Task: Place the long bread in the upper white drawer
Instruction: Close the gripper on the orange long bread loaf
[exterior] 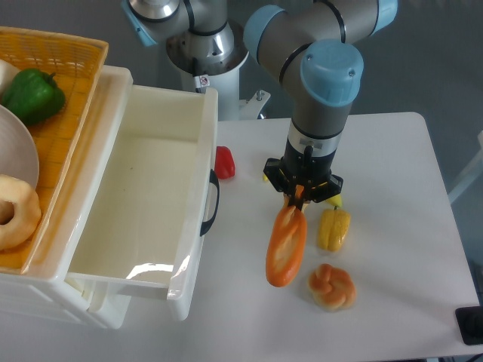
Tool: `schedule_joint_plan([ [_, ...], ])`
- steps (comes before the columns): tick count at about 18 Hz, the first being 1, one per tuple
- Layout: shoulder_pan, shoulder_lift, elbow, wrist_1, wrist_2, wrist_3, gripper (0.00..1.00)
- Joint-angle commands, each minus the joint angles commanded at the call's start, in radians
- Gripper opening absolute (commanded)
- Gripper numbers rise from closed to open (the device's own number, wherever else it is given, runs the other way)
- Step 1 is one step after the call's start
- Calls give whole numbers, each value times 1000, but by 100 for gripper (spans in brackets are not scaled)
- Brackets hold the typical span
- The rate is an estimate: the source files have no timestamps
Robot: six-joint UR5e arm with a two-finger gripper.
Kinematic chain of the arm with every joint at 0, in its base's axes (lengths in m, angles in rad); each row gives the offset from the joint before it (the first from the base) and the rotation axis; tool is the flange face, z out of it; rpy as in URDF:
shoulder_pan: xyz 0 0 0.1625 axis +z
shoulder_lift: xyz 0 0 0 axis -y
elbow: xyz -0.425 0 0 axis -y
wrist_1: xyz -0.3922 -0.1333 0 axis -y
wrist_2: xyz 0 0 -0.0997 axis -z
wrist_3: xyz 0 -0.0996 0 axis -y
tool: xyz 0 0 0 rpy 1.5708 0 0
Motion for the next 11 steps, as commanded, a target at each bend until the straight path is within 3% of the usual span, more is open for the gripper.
schedule_joint_plan([
  [11, 2, 0, 8, 0, 0, -6, 0],
])
